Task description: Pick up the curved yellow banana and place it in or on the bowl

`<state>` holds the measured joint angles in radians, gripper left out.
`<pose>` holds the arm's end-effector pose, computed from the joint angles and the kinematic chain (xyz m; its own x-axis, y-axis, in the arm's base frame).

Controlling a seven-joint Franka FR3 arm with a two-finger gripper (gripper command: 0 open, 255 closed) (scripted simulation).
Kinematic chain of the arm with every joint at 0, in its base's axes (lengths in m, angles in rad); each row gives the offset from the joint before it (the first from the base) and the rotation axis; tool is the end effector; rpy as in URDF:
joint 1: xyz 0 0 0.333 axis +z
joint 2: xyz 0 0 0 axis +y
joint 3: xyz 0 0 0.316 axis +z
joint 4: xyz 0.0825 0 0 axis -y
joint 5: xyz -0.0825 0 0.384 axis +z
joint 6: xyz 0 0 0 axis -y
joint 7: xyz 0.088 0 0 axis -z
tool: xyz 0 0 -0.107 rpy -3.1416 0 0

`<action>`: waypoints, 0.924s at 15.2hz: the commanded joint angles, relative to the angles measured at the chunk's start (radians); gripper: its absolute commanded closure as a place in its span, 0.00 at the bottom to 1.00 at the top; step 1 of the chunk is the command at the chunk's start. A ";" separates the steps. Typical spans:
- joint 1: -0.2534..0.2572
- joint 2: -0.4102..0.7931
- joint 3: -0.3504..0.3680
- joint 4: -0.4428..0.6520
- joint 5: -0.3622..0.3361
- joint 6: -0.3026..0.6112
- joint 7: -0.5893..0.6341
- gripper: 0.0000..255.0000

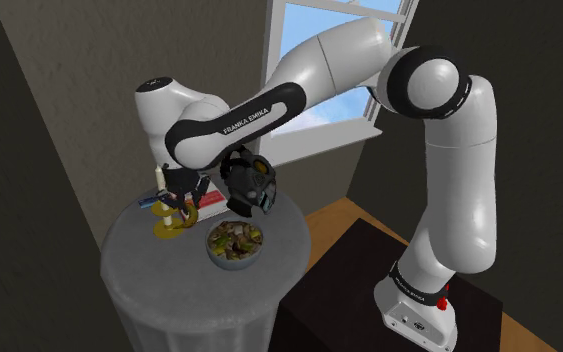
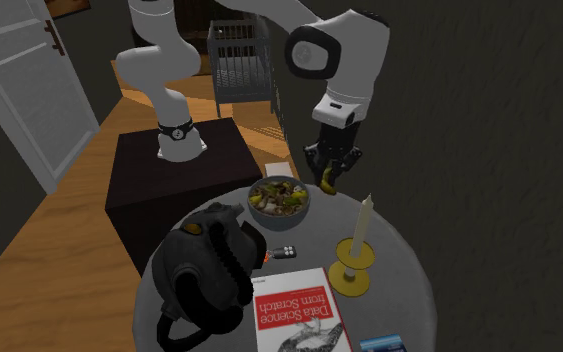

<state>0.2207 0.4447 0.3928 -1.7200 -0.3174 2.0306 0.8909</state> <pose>0.5539 0.3395 0.3373 0.9890 -0.1470 0.0189 -0.1482 -0.9788 0.1416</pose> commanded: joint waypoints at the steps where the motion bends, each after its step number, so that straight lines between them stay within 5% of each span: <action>1: -0.037 -0.086 0.008 -0.119 0.023 0.041 -0.020 1.00; 9: -0.134 -0.390 0.008 -0.503 0.136 0.165 -0.142 1.00; 14: -0.131 -0.345 0.003 -0.525 0.104 0.225 -0.115 1.00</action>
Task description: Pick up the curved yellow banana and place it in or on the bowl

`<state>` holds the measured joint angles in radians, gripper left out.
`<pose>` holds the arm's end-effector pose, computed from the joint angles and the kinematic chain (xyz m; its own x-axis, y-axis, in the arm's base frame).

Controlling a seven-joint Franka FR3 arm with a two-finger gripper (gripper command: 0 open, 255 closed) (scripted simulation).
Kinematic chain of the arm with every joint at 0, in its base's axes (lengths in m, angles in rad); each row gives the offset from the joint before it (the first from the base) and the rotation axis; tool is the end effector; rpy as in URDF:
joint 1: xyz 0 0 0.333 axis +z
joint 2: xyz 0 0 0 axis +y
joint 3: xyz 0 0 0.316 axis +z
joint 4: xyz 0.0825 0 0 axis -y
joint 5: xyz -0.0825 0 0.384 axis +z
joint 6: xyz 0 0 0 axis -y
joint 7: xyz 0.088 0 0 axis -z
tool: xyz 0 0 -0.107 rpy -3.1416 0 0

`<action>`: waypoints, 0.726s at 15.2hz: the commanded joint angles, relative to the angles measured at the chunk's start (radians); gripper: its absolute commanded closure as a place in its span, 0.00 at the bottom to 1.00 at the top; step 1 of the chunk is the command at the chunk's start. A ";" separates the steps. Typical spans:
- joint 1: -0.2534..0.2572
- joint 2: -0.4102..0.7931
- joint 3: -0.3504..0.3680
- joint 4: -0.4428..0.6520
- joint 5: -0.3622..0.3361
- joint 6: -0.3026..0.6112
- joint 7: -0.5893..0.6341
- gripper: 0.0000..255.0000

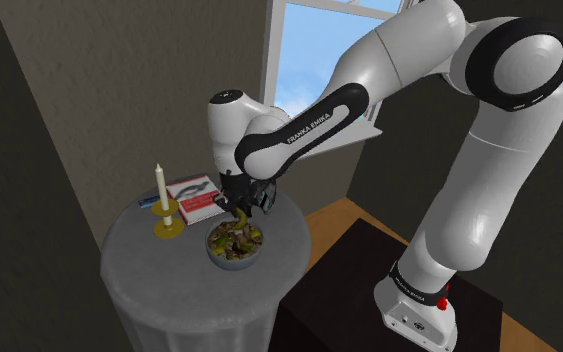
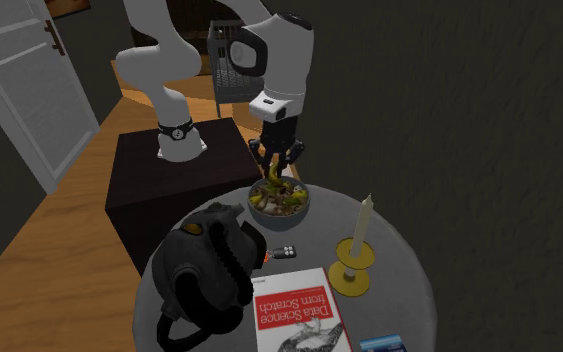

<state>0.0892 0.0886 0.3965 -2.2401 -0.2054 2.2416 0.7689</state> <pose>0.4669 0.2392 0.3260 0.9889 -0.1471 0.0190 -0.1483 -0.9786 0.1424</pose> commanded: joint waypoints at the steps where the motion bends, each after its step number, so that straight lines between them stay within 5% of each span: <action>1: 0.001 0.020 -0.002 -0.009 -0.014 0.026 0.013 1.00; 11: 0.012 0.117 -0.019 -0.032 -0.088 0.132 0.074 1.00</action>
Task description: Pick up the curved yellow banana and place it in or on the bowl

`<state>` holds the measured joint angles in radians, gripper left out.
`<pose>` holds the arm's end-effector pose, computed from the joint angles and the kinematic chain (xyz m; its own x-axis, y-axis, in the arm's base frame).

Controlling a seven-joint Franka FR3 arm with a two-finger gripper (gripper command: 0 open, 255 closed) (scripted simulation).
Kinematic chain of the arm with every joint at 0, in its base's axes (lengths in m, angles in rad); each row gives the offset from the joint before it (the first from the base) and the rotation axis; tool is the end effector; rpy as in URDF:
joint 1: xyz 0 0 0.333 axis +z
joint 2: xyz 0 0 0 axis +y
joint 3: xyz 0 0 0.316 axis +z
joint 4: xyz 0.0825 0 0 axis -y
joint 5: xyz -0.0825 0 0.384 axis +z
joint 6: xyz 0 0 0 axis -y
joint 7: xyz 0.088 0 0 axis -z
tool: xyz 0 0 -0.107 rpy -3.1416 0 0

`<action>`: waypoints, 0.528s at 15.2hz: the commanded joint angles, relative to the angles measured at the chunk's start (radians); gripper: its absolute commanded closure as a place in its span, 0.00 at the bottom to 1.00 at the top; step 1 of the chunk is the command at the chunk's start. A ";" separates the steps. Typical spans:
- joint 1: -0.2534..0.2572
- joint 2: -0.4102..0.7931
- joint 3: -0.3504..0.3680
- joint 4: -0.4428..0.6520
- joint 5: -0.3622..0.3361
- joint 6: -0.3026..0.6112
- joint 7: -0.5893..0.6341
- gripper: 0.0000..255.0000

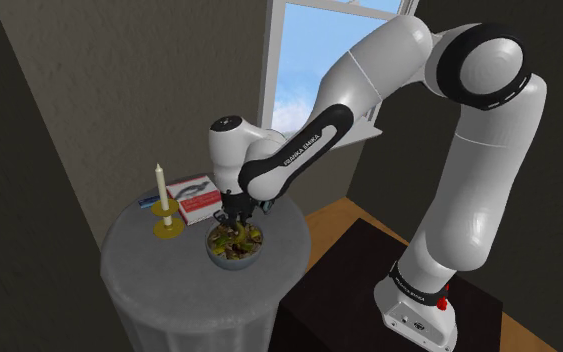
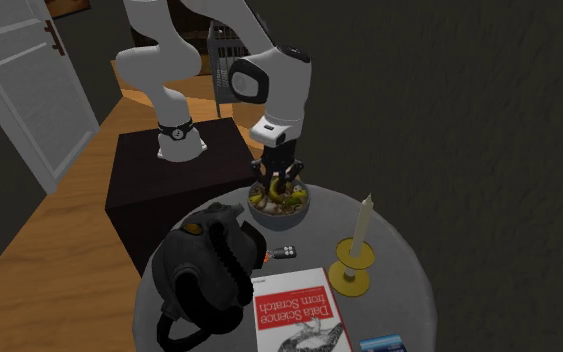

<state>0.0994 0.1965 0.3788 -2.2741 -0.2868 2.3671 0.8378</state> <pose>0.4660 0.2390 0.2692 0.9889 -0.1472 0.0187 -0.1484 -0.9786 0.1424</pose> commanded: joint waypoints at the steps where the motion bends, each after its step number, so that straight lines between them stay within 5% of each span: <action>1: 0.001 0.009 -0.002 0.002 -0.006 0.007 0.005 1.00; 6: 0.001 0.009 -0.002 0.002 -0.006 0.007 0.005 1.00; 7: 0.002 0.008 -0.001 0.001 -0.006 0.006 0.005 0.00; 8: 0.002 0.008 -0.002 0.002 -0.006 0.006 0.005 0.00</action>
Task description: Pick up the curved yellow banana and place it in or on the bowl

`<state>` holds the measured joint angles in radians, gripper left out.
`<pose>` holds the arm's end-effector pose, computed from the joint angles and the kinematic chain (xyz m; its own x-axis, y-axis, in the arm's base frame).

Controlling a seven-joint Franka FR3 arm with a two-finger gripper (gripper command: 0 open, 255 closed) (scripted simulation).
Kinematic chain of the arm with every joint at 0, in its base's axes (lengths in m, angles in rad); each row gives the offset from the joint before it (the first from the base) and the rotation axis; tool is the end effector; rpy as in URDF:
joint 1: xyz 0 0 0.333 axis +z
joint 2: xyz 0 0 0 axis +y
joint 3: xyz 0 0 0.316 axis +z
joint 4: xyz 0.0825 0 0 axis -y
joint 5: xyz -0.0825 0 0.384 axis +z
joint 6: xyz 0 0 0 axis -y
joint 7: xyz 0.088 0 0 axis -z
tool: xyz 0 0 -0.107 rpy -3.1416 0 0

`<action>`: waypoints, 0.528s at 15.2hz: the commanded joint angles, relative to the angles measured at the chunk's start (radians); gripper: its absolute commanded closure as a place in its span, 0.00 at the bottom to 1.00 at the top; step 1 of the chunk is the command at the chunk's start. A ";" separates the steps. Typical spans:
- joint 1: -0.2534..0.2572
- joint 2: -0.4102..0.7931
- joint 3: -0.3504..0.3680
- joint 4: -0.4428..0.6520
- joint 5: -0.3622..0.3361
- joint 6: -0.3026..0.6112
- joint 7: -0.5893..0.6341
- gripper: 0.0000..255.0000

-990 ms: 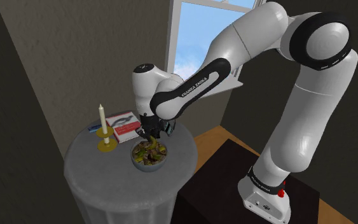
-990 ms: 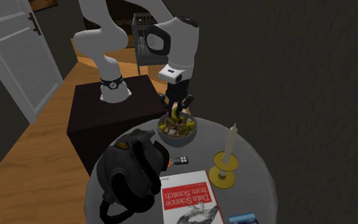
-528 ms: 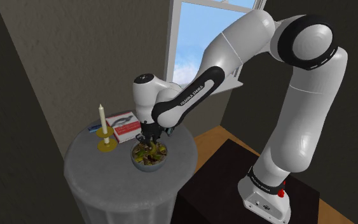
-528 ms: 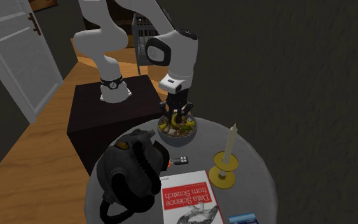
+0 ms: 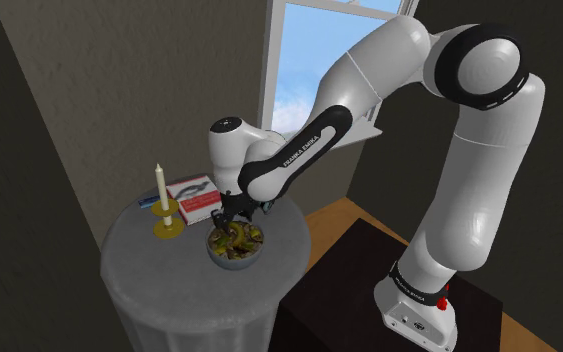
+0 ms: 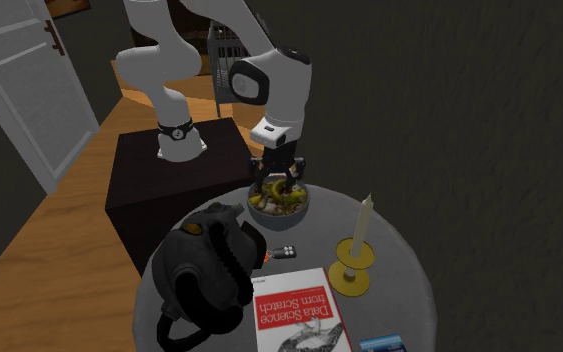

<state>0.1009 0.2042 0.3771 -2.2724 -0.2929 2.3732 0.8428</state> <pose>0.4667 0.2396 0.2665 0.9889 -0.1471 0.0199 -0.1484 -0.9787 0.1420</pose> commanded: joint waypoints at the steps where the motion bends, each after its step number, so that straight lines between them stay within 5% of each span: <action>1: 0.000 0.001 0.000 0.000 0.000 0.000 0.000 0.00; 4: 0.000 0.001 0.000 0.000 0.000 0.001 0.000 0.00; 8: -0.004 -0.087 0.024 0.037 0.070 -0.113 -0.047 0.00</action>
<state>0.0976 0.1414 0.3957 -2.2384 -0.2399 2.2856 0.8060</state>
